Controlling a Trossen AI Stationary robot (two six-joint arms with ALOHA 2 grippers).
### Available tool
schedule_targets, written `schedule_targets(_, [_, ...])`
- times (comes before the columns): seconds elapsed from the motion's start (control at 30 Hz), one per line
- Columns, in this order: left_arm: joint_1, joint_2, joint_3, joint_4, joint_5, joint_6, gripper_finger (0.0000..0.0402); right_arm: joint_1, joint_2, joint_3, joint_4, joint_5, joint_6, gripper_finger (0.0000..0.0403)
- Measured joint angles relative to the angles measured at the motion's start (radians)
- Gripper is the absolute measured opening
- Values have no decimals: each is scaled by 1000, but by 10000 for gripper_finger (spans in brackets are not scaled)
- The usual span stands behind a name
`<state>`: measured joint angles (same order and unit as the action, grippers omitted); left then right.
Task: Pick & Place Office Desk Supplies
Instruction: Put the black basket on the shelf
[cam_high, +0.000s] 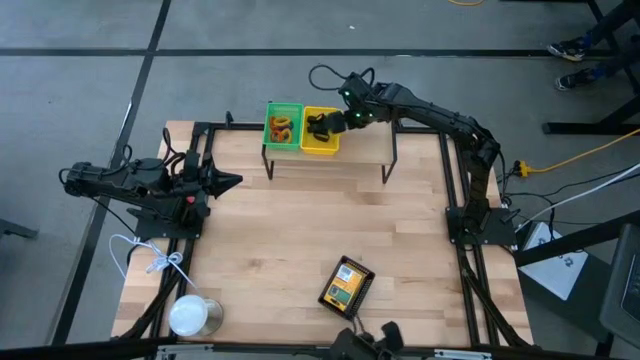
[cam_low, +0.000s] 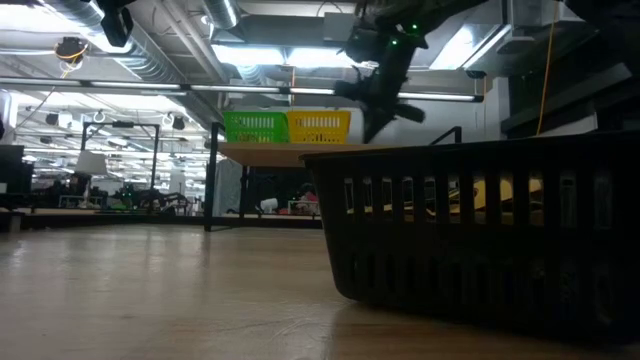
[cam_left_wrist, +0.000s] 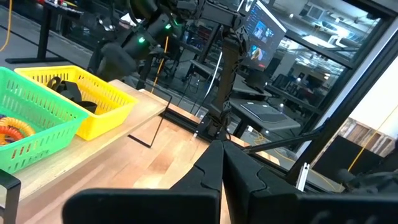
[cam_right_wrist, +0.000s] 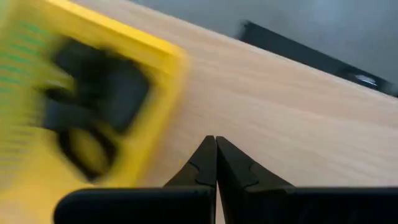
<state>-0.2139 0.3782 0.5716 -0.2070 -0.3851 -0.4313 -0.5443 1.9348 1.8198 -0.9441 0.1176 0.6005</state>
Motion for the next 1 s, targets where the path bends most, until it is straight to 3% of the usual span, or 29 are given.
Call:
schedule_targets(0.2, [0,0,0,-1,8,-3,2,-25,-47,0,-286,91,-47,0])
schedule_targets(0.5, [0,0,0,-8,8,5,7,117,-284,0,-386,104,-51,0])
schedule_targets(0.67, [0,0,0,-8,11,24,8,314,-355,0,-460,94,-25,0])
schedule_targets(0.87, [0,0,0,-8,11,13,8,610,-331,-1,-480,75,67,16])
schedule_targets(1.0, [0,0,0,-9,19,4,8,763,-304,-1,-478,126,181,29])
